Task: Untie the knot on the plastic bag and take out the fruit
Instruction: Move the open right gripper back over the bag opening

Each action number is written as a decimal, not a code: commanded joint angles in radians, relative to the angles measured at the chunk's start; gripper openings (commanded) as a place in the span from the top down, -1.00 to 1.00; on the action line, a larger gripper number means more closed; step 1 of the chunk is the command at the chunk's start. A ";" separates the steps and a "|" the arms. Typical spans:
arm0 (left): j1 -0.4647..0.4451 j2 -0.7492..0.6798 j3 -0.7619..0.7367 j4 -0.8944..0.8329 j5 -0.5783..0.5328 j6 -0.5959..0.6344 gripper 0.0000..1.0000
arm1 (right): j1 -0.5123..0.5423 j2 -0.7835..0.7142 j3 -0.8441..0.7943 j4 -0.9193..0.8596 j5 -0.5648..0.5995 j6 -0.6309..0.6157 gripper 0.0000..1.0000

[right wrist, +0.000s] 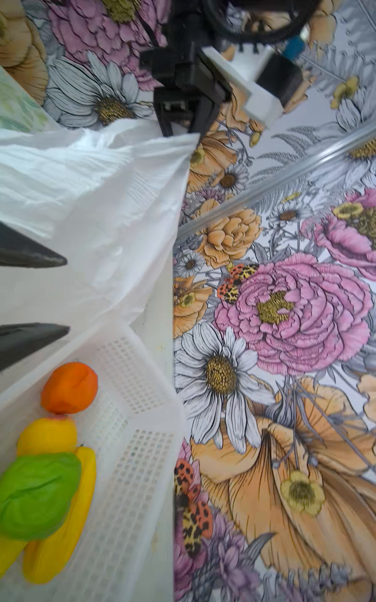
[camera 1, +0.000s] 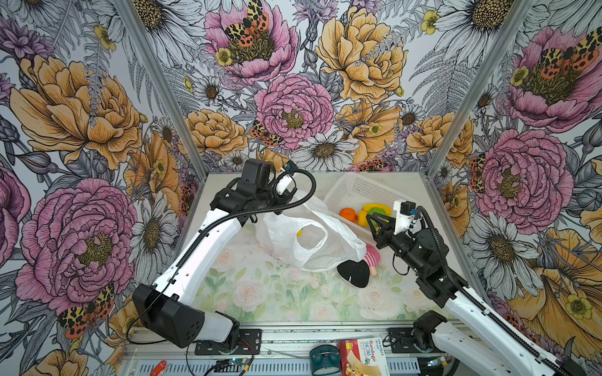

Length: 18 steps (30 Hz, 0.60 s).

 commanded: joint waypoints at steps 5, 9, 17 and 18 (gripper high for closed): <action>-0.007 0.010 0.006 0.019 -0.021 0.005 1.00 | 0.199 0.175 0.075 0.021 -0.223 -0.258 0.55; -0.007 0.010 0.008 0.019 -0.021 0.005 1.00 | 0.284 0.253 0.127 -0.047 -0.219 -0.342 0.56; -0.008 0.007 0.007 0.019 -0.021 0.005 1.00 | 0.318 0.408 0.205 -0.121 -0.081 -0.385 0.66; -0.008 0.007 0.008 0.019 -0.022 0.004 1.00 | 0.320 0.415 0.216 -0.130 -0.057 -0.384 0.68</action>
